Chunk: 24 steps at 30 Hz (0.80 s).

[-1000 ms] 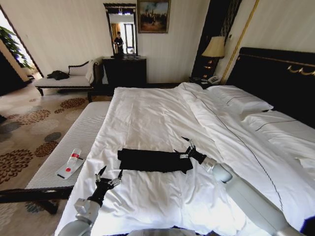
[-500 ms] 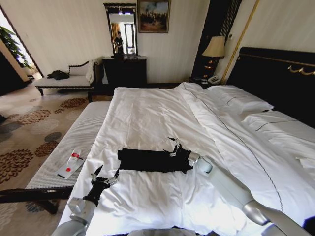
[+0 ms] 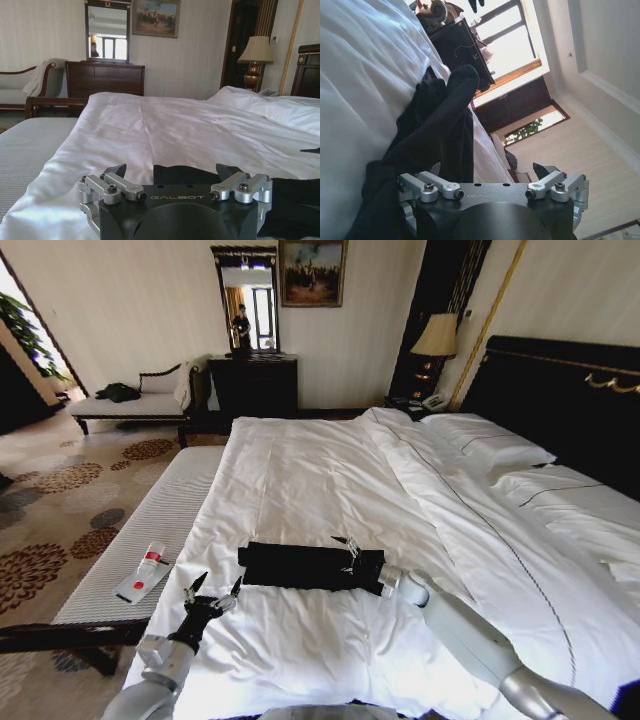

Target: Fold the clothes on the bed.

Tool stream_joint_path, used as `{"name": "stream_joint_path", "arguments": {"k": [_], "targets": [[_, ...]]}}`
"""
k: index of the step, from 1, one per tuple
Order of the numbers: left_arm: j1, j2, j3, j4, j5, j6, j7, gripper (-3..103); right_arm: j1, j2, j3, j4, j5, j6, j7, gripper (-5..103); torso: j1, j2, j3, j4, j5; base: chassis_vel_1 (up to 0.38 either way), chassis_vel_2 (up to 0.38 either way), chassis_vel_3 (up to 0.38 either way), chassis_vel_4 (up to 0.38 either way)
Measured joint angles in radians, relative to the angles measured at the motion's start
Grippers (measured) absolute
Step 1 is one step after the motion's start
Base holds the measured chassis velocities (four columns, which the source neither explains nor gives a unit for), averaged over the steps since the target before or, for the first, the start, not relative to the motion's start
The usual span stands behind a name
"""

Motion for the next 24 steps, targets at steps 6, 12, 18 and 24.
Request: {"name": "stream_joint_path", "arguments": {"k": [6, 12, 18, 24], "targets": [[0.006, -0.013, 0.002, 0.006, 0.016, -0.002, 0.002, 100, -0.035, -0.025, 0.005, 0.097, -0.009, -0.011, 0.0, 100, 0.0, 0.0, 0.0, 0.0001, 0.0, 0.0, 0.0, 0.0, 0.0], [0.028, -0.02, -0.014, -0.008, 0.016, -0.003, 0.003, 100, 0.051, 0.003, -0.017, 0.068, 0.057, -0.051, 0.014, 100, 0.0, 0.0, 0.0, 0.0002, -0.0001, 0.0, 0.0, 0.0, 0.0], [0.083, -0.016, -0.065, -0.083, -0.002, 0.018, -0.008, 100, 0.217, 0.117, -0.132, -0.125, 0.041, -0.054, 0.021, 100, 0.0, 0.0, 0.0, 0.0003, -0.0001, 0.0, 0.0, 0.0, 0.0], [0.113, -0.014, -0.096, -0.126, -0.004, 0.045, -0.029, 100, 0.276, 0.234, -0.182, -0.246, 0.008, -0.05, 0.021, 100, 0.0, 0.0, 0.0, 0.0003, -0.0001, 0.0, 0.0, 0.0, 0.0]]}}
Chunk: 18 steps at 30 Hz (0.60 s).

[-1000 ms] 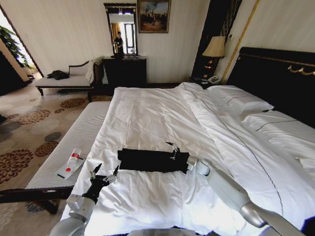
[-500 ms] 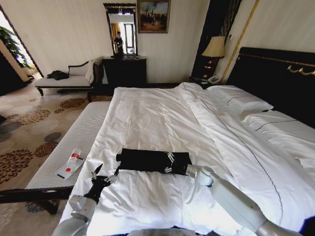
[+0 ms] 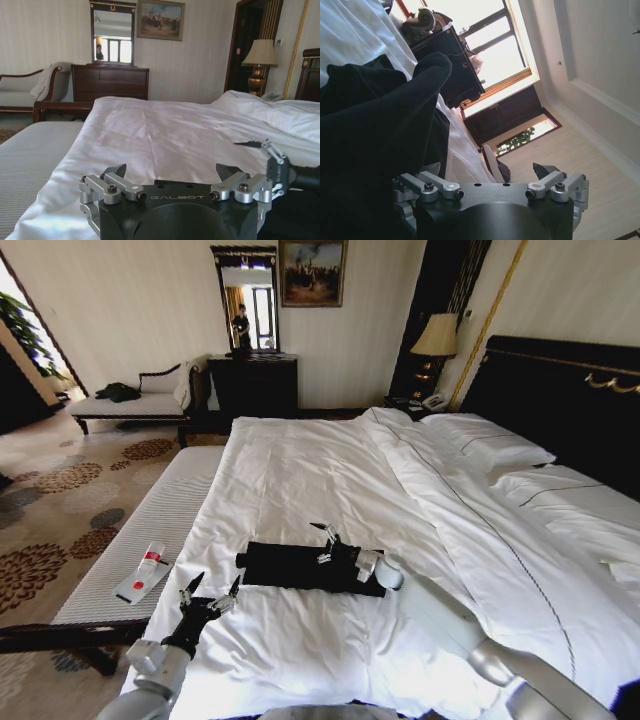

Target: Fold the clothes on the bed.

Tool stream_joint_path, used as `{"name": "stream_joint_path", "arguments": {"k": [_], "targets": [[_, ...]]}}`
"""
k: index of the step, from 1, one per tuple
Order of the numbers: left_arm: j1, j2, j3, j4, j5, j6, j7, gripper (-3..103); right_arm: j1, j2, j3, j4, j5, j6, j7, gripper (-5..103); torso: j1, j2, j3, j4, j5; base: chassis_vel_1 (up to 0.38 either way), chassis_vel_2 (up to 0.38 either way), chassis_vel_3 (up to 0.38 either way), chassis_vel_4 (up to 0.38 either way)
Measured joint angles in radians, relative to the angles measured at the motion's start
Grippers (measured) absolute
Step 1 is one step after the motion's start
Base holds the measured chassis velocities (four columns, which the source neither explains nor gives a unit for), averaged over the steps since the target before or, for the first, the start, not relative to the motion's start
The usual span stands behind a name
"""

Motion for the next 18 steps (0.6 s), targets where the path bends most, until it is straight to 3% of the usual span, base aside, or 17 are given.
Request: {"name": "stream_joint_path", "arguments": {"k": [3, 8, 18], "targets": [[0.013, 0.007, -0.027, -0.034, -0.024, 0.004, -0.005, 100, 0.032, 0.089, -0.03, -0.086, -0.022, 0.003, -0.001, 100, 0.0, 0.0, 0.0, 0.0001, -0.0003, 0.0, 0.0, 0.0, 0.0], [0.012, 0.02, -0.046, -0.07, -0.059, 0.017, -0.016, 100, 0.045, 0.135, -0.07, -0.124, -0.051, 0.005, -0.001, 100, 0.0, 0.0, 0.0, -0.0004, 0.0, 0.0, 0.0, 0.0, 0.0], [-0.008, 0.021, -0.055, -0.067, -0.077, 0.019, -0.017, 100, 0.009, 0.067, -0.163, 0.101, -0.006, -0.038, -0.002, 100, 0.0, 0.0, 0.0, -0.0001, 0.0, 0.0, 0.0, 0.0, 0.0]]}}
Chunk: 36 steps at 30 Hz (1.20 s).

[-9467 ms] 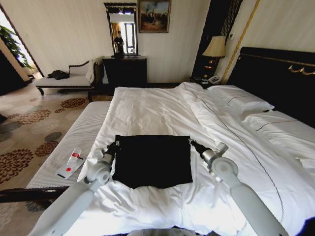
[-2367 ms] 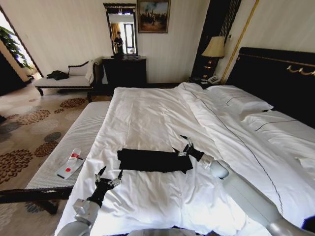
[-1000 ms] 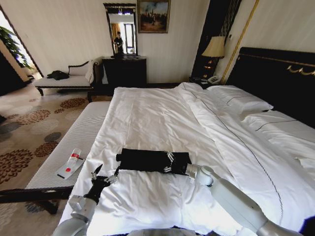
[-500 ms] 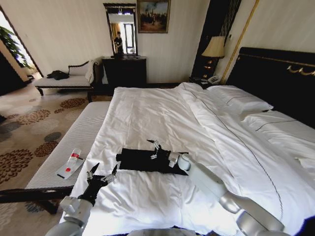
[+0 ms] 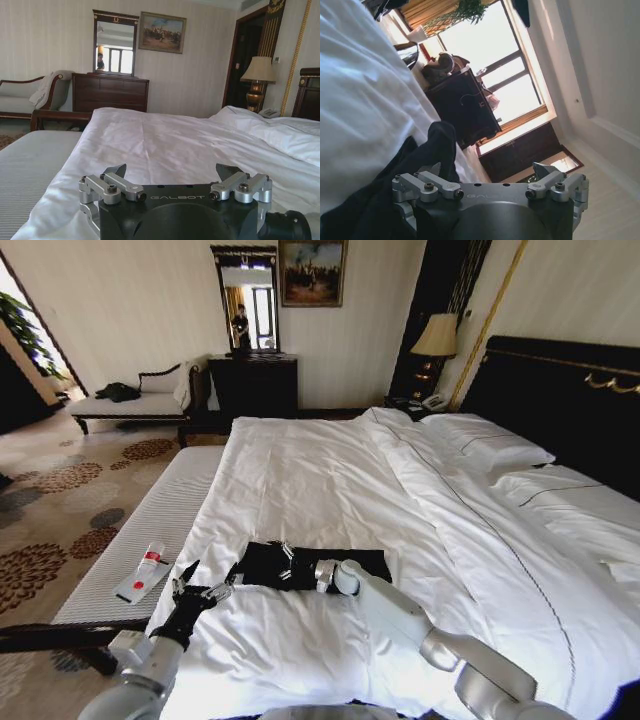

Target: Fold the clothes on the bed.

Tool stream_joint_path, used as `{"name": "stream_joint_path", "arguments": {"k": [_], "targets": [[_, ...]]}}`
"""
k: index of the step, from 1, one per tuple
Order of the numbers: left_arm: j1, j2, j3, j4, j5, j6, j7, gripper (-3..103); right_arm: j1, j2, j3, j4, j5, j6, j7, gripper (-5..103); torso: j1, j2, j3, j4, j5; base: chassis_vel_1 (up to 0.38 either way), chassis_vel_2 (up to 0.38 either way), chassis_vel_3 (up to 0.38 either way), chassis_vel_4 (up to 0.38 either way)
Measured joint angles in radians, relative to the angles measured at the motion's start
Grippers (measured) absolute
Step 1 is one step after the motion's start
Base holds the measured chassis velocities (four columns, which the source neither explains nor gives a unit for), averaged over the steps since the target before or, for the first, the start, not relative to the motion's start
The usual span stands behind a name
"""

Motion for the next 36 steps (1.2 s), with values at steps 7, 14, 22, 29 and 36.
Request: {"name": "stream_joint_path", "arguments": {"k": [7, 14, 22, 29, 36], "targets": [[0.0, -0.006, -0.01, -0.002, -0.01, 0.001, 0.0, 100, 0.035, 0.031, -0.023, -0.013, 0.059, -0.028, 0.005, 100, 0.0, 0.0, 0.0, -0.0001, 0.0002, 0.0, 0.0, 0.0, 0.0], [0.017, -0.017, -0.033, -0.007, -0.01, 0.002, 0.001, 100, 0.046, 0.123, -0.024, -0.166, 0.029, -0.011, 0.009, 100, 0.0, 0.0, 0.0, 0.0003, 0.0002, 0.0, 0.0, 0.0, 0.0], [0.006, -0.027, -0.029, 0.004, -0.006, 0.002, 0.005, 100, 0.028, 0.107, 0.003, -0.132, 0.059, -0.034, 0.025, 100, 0.0, 0.0, 0.0, 0.0001, 0.0001, 0.0, 0.0, 0.0, 0.0], [-0.015, -0.033, 0.011, 0.022, 0.017, 0.001, 0.007, 100, 0.019, -0.018, 0.104, -0.053, 0.259, -0.123, 0.053, 100, 0.0, 0.0, 0.0, 0.0004, 0.0004, 0.0, 0.0, 0.0, 0.0], [-0.051, -0.032, 0.069, 0.051, 0.05, -0.003, 0.008, 100, -0.127, -0.259, 0.288, 0.12, 0.703, -0.361, 0.127, 100, 0.0, 0.0, 0.0, -0.0004, 0.001, 0.0, 0.0, 0.0, 0.0]]}}
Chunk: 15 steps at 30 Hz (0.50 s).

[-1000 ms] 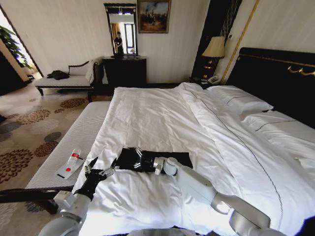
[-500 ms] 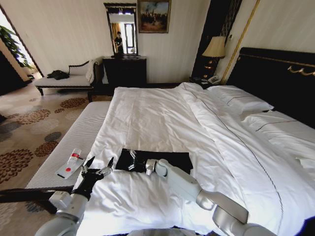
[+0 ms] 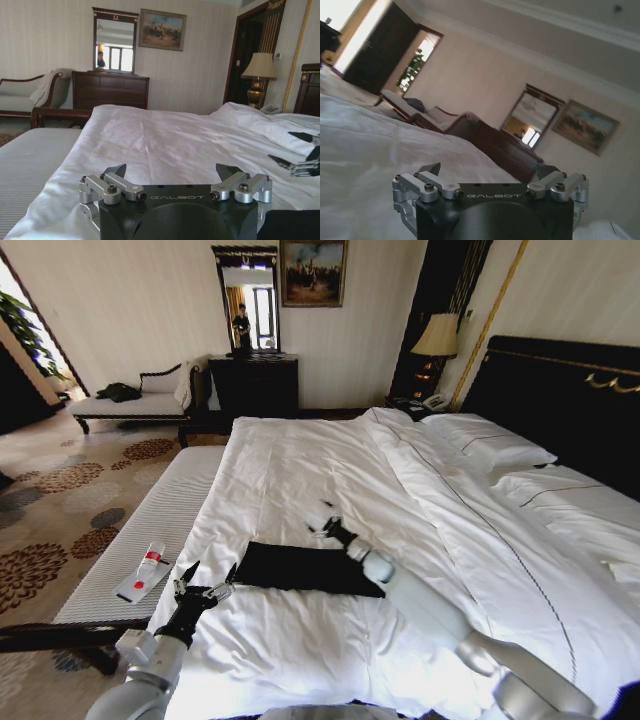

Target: Fold the clothes on the bed.

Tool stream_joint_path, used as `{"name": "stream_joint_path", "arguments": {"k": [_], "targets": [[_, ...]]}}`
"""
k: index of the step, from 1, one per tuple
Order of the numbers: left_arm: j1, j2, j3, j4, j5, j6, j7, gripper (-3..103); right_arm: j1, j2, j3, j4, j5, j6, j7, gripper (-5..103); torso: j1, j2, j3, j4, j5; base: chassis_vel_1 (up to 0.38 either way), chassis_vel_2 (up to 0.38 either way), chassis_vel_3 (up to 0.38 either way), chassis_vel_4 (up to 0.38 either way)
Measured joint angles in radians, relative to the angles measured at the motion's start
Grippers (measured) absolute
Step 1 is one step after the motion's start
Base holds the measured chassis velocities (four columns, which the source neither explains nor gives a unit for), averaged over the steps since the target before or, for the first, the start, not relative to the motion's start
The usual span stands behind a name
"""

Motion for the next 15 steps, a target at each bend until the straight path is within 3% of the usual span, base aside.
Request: {"name": "stream_joint_path", "arguments": {"k": [2, 4, 7, 8, 9, 10, 12, 15], "targets": [[-0.013, -0.004, 0.028, 0.017, 0.046, -0.001, 0.001, 100, -0.102, -0.057, 0.087, 0.078, 0.134, -0.064, 0.02, 100, 0.0, 0.0, 0.0, 0.0004, -0.0004, 0.0, 0.0, 0.0, 0.0], [-0.015, -0.005, 0.036, 0.024, 0.068, -0.003, 0.002, 100, -0.139, -0.075, 0.121, 0.107, 0.18, -0.083, 0.023, 100, 0.0, 0.0, 0.0, 0.0006, 0.0, 0.0, 0.0, 0.0, 0.0], [-0.019, -0.01, 0.062, 0.034, 0.099, -0.005, 0.007, 100, -0.291, -0.126, 0.261, 0.251, 0.387, -0.199, 0.032, 100, 0.0, 0.0, 0.0, -0.0001, -0.0009, 0.0, 0.0, 0.0, 0.0], [-0.022, -0.014, 0.067, 0.035, 0.1, -0.004, 0.006, 100, -0.358, -0.132, 0.328, 0.316, 0.482, -0.264, 0.037, 100, 0.0, 0.0, 0.0, 0.0005, -0.0005, 0.0, 0.0, 0.0, 0.0], [-0.022, -0.014, 0.067, 0.035, 0.1, -0.004, 0.006, 100, -0.358, -0.132, 0.328, 0.316, 0.482, -0.264, 0.037, 100, 0.0, 0.0, 0.0, 0.0005, -0.0005, 0.0, 0.0, 0.0, 0.0], [-0.023, -0.016, 0.069, 0.037, 0.101, -0.004, 0.006, 100, -0.405, -0.132, 0.371, 0.357, 0.551, -0.305, 0.039, 100, 0.0, 0.0, 0.0, 0.0006, -0.0007, 0.0, 0.0, 0.0, 0.0], [-0.027, -0.019, 0.071, 0.04, 0.098, -0.002, 0.002, 100, -0.541, -0.113, 0.505, 0.457, 0.751, -0.422, 0.051, 100, 0.0, 0.0, 0.0, 0.0006, -0.0008, 0.0, 0.0, 0.0, 0.0], [-0.031, -0.017, 0.075, 0.041, 0.094, -0.001, 0.0, 100, -0.634, -0.095, 0.59, 0.516, 0.872, -0.49, 0.064, 100, 0.0, 0.0, 0.0, 0.0, -0.0006, 0.0, 0.0, 0.0, 0.0]]}}
